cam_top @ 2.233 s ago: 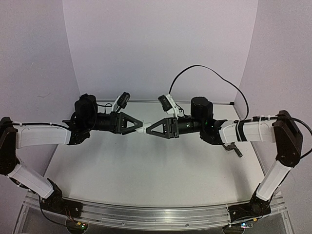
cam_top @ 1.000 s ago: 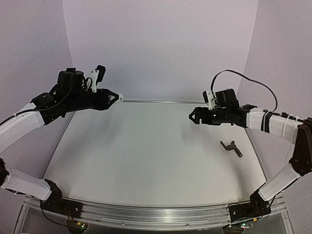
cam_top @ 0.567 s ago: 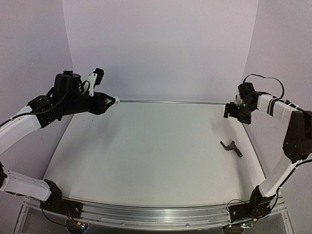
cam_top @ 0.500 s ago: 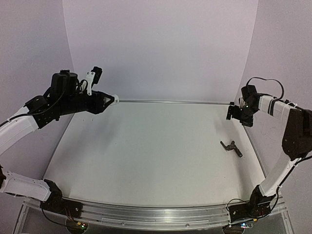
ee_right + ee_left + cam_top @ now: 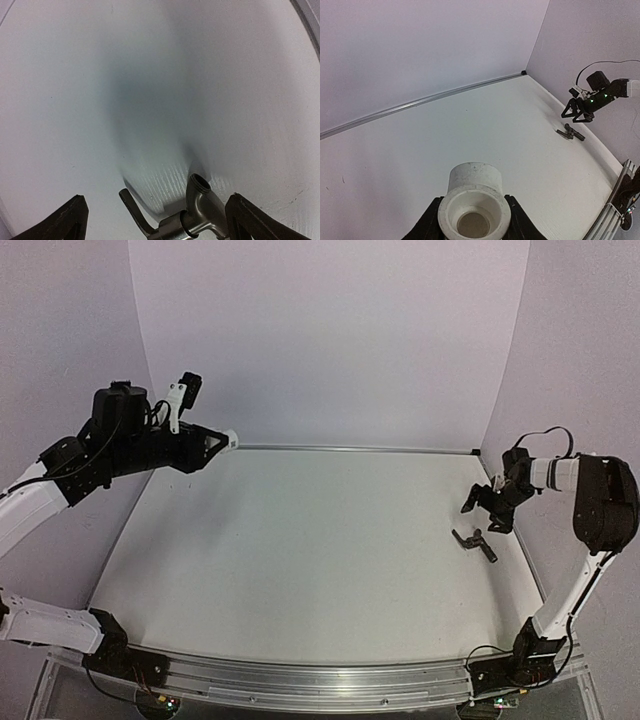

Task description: Install the water faucets

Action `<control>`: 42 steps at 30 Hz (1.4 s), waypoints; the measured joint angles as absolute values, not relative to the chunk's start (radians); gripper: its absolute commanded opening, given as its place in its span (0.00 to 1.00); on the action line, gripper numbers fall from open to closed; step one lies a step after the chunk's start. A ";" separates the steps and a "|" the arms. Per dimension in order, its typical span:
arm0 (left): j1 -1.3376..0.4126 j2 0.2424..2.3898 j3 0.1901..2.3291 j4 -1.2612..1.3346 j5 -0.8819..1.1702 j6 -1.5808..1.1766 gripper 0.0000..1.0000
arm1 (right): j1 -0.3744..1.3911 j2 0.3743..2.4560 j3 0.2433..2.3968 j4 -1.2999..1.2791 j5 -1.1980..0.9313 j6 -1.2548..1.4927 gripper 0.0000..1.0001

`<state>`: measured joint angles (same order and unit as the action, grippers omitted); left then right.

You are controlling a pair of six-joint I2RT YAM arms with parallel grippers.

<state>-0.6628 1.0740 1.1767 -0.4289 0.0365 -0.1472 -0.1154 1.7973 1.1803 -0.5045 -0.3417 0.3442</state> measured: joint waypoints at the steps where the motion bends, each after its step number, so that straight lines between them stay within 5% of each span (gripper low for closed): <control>1: -0.663 1.068 1.177 -0.429 0.032 -0.146 0.00 | -0.116 1.797 1.168 -0.500 -0.345 0.346 0.98; 17: -0.663 1.043 1.121 -0.427 -0.005 -0.101 0.00 | -0.122 1.715 0.951 -0.382 -0.451 0.398 0.97; 26: -0.663 1.042 1.110 -0.421 -0.030 -0.078 0.00 | 0.167 1.545 0.915 -0.334 -0.485 0.495 0.98; 33: -0.663 1.042 1.104 -0.419 -0.031 -0.075 0.00 | 0.155 1.517 0.960 -0.374 -0.421 0.478 0.98; 42: -0.663 1.041 1.086 -0.420 -0.031 -0.075 0.00 | 0.010 1.665 1.042 -0.376 -0.493 0.387 0.77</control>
